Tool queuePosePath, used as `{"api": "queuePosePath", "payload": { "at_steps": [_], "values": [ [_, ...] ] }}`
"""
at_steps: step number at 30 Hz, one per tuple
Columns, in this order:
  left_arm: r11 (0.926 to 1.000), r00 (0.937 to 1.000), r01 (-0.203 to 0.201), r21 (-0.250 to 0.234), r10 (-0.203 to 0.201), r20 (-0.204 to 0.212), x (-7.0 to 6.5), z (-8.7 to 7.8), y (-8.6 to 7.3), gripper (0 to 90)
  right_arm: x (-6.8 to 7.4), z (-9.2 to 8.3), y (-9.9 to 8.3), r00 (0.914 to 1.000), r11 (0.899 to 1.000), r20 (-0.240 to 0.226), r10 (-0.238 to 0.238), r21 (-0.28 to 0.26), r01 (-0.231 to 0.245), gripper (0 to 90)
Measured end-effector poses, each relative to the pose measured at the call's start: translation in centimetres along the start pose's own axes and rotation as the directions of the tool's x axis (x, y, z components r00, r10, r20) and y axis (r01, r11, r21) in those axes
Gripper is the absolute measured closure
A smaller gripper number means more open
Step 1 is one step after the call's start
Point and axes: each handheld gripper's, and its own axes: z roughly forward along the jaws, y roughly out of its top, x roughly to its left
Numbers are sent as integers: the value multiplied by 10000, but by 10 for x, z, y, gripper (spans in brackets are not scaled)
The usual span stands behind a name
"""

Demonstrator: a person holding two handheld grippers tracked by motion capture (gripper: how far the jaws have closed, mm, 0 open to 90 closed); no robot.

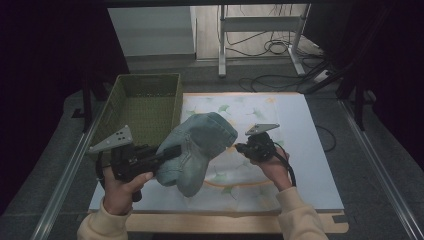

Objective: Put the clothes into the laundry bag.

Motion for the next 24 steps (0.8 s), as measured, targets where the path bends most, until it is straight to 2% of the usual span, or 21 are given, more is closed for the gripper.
{"api": "queuePosePath", "payload": {
  "at_steps": [6, 10, 19, 24],
  "values": [
    [9999, 9998, -58, 103, 56, 168, -4, 1, -2, 736, -3, 2, 4, 9997, 9999, -195, 118, 80, -117, 889],
    [9998, 9998, -57, 181, 54, 195, -6, 4, -6, 737, -5, 1, 13, 9993, 9997, -295, 223, 54, -221, 890],
    [9974, 9988, -151, 702, 118, 469, -12, 22, -15, 737, -7, 5, 23, 9980, 9992, -498, 389, 17, -388, 890],
    [9945, 9991, -246, 1020, 208, 381, -13, 29, -20, 736, -5, 5, 27, 9980, 9995, -553, 319, 21, -318, 890]
  ]
}}
